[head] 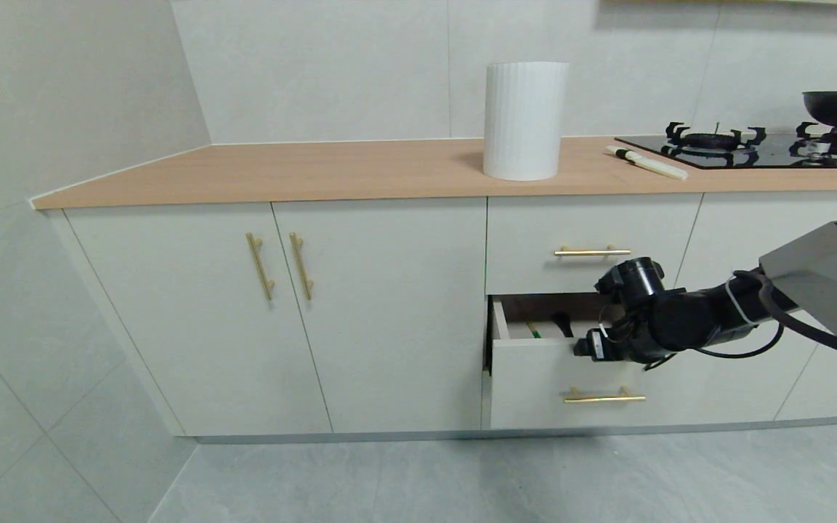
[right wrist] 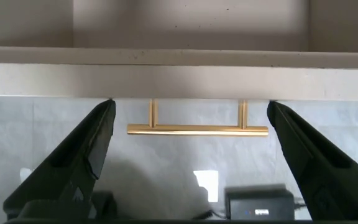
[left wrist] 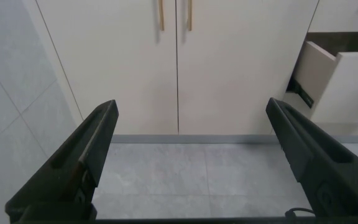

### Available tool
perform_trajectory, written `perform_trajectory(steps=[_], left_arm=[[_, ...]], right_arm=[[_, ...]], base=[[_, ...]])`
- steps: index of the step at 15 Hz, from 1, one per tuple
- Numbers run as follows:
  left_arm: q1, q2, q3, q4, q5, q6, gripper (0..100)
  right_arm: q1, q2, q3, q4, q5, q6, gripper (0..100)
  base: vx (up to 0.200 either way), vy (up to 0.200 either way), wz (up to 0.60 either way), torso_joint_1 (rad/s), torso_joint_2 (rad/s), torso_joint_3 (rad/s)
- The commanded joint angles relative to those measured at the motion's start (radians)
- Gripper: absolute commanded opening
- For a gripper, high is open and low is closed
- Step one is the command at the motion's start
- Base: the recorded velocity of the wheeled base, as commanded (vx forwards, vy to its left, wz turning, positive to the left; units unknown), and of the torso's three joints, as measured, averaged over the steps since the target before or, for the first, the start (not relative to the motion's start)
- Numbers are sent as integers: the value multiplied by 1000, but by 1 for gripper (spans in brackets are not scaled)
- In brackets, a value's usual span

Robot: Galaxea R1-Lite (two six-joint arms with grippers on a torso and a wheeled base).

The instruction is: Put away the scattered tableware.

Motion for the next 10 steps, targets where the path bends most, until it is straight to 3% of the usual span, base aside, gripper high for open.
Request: perform_trajectory(steps=[1, 6, 10], left_arm=[[1, 0, 0, 0, 0, -1, 100], [1, 0, 0, 0, 0, -1, 100], [1, 0, 0, 0, 0, -1, 100]], right_arm=[[-12, 50, -44, -2, -1, 1, 100], [-39, 113, -108, -27, 4, 4, 100], [-44, 177, -110, -183, 2, 2, 100]], base=[[0, 0, 0, 0, 0, 0], [0, 0, 0, 0, 0, 0], [0, 0, 0, 0, 0, 0]])
